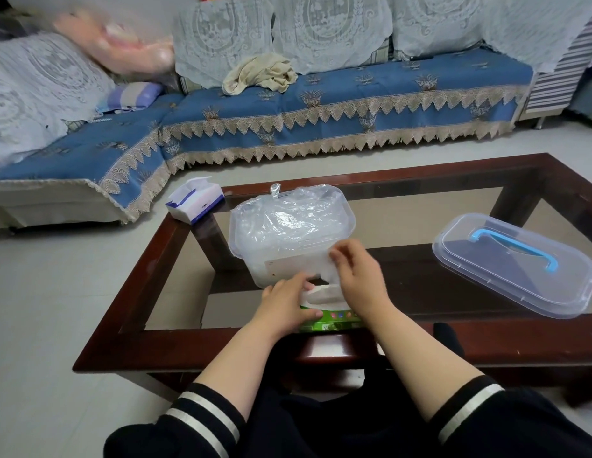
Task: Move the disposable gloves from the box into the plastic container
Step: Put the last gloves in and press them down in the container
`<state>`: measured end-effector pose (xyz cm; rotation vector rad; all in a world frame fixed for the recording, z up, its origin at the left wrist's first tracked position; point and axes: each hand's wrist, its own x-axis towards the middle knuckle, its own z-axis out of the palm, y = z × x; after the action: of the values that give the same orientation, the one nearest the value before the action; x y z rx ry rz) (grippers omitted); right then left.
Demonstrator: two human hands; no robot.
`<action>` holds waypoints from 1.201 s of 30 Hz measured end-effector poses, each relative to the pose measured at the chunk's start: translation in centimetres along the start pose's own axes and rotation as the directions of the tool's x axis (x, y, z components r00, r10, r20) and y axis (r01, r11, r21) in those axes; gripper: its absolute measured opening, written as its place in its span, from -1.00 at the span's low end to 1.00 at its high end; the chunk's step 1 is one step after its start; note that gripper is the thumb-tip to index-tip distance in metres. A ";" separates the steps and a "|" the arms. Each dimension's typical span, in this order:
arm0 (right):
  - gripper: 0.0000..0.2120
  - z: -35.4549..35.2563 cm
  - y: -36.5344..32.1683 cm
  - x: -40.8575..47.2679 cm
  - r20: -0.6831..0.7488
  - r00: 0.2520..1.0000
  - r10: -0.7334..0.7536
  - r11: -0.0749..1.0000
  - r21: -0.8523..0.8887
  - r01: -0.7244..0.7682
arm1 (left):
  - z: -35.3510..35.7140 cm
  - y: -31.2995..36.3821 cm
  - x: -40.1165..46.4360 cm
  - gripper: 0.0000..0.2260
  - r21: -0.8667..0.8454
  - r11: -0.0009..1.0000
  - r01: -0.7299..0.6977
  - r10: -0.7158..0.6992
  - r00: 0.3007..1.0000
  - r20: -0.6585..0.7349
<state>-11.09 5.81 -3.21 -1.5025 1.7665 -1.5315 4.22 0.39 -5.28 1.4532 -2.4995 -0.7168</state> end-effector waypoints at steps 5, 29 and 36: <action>-0.93 -1.7 -0.5 0.0 -0.316 0.944 -0.099 0.968 0.190 0.165 | 0.1 -0.4 -0.1 -0.48 -0.078 0.996 -0.038 0.037 0.999 -0.015; -0.88 -1.9 0.6 0.3 -0.258 0.832 -0.491 0.871 -0.121 0.476 | -10.0 9.7 3.2 -0.96 -0.339 0.905 -0.256 0.180 0.954 -0.239; -0.63 -1.6 0.4 0.1 -0.240 0.907 -0.345 0.932 0.023 0.361 | -11.6 11.1 4.3 -0.91 -0.298 0.858 -0.418 0.358 0.904 -0.234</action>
<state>-12.61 6.40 -2.96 -1.7427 1.6008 -1.9961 -2.27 -2.44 9.73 0.8148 -2.2841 -0.8500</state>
